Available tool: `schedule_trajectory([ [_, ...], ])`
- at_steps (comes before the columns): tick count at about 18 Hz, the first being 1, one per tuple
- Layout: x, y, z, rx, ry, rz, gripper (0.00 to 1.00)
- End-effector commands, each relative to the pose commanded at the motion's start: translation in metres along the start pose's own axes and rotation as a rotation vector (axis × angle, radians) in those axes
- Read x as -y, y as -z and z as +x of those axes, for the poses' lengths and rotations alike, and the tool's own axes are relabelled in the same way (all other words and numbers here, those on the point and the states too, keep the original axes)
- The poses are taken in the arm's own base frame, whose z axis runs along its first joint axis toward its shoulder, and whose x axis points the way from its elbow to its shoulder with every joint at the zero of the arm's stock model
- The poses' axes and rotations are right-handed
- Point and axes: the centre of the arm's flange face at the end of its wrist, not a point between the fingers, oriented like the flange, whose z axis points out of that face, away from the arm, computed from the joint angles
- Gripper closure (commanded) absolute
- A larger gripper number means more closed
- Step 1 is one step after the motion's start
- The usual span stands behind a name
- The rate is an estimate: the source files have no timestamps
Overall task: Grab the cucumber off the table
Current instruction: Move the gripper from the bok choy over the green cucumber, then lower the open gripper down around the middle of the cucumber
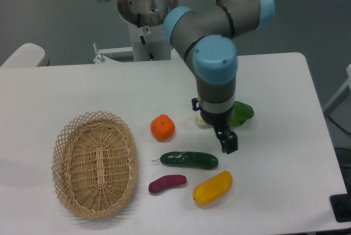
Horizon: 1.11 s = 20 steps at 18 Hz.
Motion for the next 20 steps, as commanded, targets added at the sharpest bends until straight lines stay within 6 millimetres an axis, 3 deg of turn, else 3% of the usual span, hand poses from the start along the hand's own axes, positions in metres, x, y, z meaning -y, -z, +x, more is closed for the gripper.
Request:
schedule_trajectory([
  [4,0.014,-0.026,0.000,-0.040,-0.144,0.012,0.03],
  [7,0.042,-0.048,-0.003,-0.057,-0.177,0.015,0.01],
  [11,0.056,-0.076,-0.005,-0.043,-0.193,0.012,0.01],
  [20,0.060,-0.105,0.001,-0.014,-0.193,0.011,0.02],
])
